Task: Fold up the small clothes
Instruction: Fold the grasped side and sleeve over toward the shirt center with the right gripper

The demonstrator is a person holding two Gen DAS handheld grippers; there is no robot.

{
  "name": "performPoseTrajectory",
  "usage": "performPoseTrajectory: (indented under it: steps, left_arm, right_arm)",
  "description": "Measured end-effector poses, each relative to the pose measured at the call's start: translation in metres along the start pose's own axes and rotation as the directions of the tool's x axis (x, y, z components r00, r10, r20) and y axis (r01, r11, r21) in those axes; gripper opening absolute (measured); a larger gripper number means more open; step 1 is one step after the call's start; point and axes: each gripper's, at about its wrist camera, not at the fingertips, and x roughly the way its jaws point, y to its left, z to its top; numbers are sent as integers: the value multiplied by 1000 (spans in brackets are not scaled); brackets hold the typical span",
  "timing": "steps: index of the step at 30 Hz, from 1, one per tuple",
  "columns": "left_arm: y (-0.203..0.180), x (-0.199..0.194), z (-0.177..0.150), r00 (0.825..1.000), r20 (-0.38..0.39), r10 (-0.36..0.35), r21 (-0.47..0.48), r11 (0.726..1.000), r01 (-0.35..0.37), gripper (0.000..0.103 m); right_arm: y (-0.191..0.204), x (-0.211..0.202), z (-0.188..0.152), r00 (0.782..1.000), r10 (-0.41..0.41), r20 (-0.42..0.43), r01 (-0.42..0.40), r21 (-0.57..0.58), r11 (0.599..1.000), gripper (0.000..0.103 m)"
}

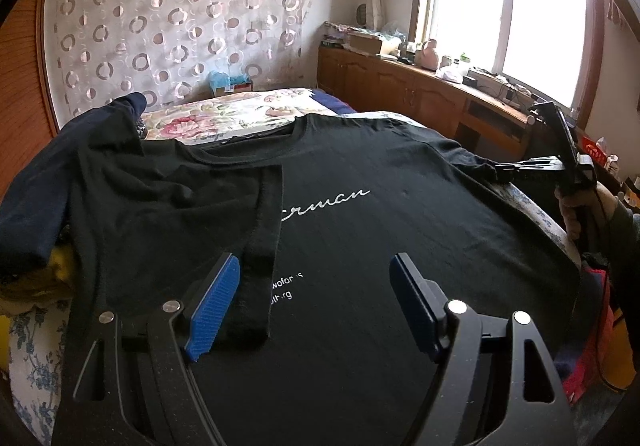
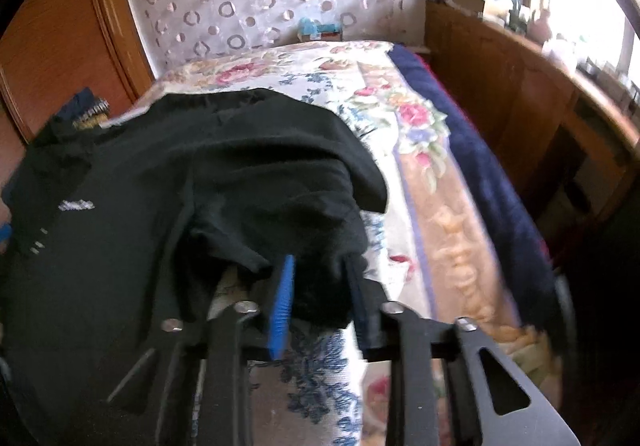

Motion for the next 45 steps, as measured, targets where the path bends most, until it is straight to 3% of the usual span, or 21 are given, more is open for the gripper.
performPoseTrajectory:
  steps: [6, 10, 14, 21, 26, 34, 36, 41, 45]
  left_arm:
    - [1, 0, 0, 1000, 0, 0, -1, 1000, 0, 78]
    - [1, 0, -1, 1000, 4, 1, -3, 1000, -1, 78]
    - [2, -1, 0, 1000, 6, 4, -6, 1000, -4, 78]
    - [4, -2, 2, 1000, 11, 10, -16, 1000, -10, 78]
    - [5, -3, 2, 1000, 13, 12, -20, 1000, -11, 78]
    - [7, -3, 3, 1000, 14, 16, -27, 1000, -15, 78]
    - [8, -3, 3, 1000, 13, 17, -28, 999, -17, 78]
    - [9, -1, 4, 1000, 13, 24, -34, 999, -24, 78]
    - [9, -1, 4, 1000, 13, 23, -31, 999, -23, 78]
  right_arm:
    - [14, -12, 4, 994, -73, 77, 78, -59, 995, 5]
    - [29, -30, 17, 988, -8, 152, 18, -65, 998, 5]
    - [59, -43, 18, 982, 75, 176, -54, -123, 991, 5]
    - [102, -39, -3, 973, 202, 110, -176, -206, 963, 5]
    - [107, -11, -15, 985, 174, 15, -165, -240, 957, 5]
    - [100, -8, -8, 985, 175, 1, -171, -215, 962, 6]
    - [108, -10, -5, 985, 172, -4, -169, -207, 964, 9]
    - [106, -24, -3, 987, 157, 29, -149, -190, 970, 35]
    - [92, -46, -1, 981, 168, 95, -149, -178, 973, 41]
